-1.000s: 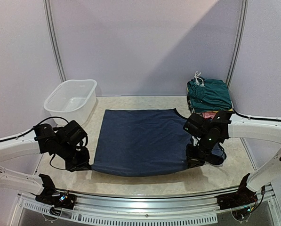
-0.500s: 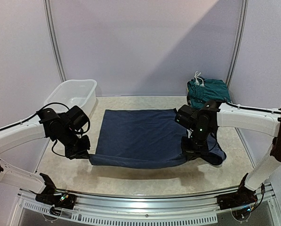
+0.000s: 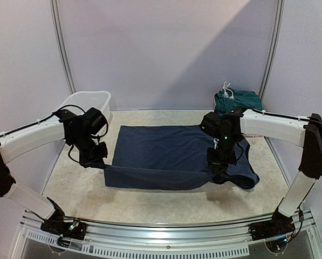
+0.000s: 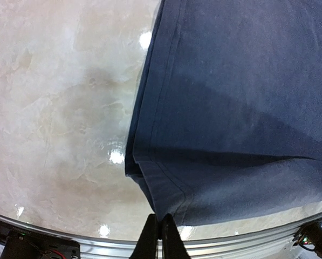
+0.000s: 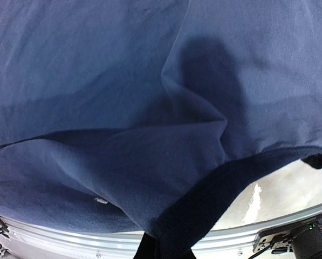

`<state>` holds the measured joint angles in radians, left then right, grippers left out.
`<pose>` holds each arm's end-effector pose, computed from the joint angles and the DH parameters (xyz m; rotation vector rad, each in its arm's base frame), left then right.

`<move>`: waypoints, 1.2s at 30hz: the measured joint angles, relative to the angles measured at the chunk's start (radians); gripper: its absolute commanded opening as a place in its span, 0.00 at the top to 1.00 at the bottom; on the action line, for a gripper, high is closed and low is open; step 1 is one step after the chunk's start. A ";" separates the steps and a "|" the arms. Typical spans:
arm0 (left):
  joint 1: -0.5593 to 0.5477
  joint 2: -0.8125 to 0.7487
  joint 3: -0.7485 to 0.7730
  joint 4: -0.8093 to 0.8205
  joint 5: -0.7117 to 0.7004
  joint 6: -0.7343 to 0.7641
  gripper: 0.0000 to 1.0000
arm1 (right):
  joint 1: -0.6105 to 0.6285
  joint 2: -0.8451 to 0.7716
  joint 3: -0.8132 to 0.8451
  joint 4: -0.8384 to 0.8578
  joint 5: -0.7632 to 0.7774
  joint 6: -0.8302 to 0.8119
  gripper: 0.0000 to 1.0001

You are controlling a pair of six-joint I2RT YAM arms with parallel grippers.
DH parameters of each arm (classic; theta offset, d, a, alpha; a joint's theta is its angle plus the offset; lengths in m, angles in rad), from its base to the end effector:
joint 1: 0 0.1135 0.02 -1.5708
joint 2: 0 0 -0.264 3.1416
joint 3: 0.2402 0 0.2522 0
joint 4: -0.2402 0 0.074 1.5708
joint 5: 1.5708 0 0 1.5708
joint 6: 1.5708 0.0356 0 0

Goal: Fold and stack the mixed laundry pile
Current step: Fold the flattened tank top at the center of the board.

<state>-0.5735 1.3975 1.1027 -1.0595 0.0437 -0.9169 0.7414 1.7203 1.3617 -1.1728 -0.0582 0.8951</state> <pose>0.2090 -0.1369 0.2528 -0.5056 2.9572 -0.2693 0.2302 0.2136 0.2353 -0.2381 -3.1151 -0.1071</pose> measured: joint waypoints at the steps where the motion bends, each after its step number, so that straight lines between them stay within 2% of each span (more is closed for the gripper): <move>1: 0.008 0.016 0.013 0.000 0.000 0.009 1.00 | -0.009 0.008 0.006 -0.002 0.000 -0.008 1.00; 16: 0.088 0.177 0.080 0.011 0.005 0.087 1.00 | -0.099 0.191 0.182 -0.038 0.000 -0.129 1.00; 28: 0.108 0.314 0.115 0.045 0.015 0.098 1.00 | -0.150 0.330 0.271 -0.048 -0.005 -0.221 0.99; 31: 0.112 0.339 0.127 0.051 0.008 0.096 1.00 | -0.164 0.365 0.306 -0.049 -0.010 -0.237 0.93; 33: 0.116 0.351 0.131 0.055 0.000 0.089 1.00 | -0.173 0.386 0.323 -0.049 -0.016 -0.251 0.80; 35: 0.121 0.360 0.131 0.061 -0.003 0.077 0.92 | -0.185 0.404 0.339 -0.048 -0.026 -0.257 0.64; 36: 0.125 0.365 0.131 0.066 -0.005 0.069 0.88 | -0.192 0.412 0.349 -0.050 -0.029 -0.265 0.62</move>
<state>-0.4488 1.7626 1.2335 -0.9932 0.0391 -0.8478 0.5495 2.1326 1.7111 -1.2224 -0.0868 0.6304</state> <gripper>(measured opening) 0.022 0.255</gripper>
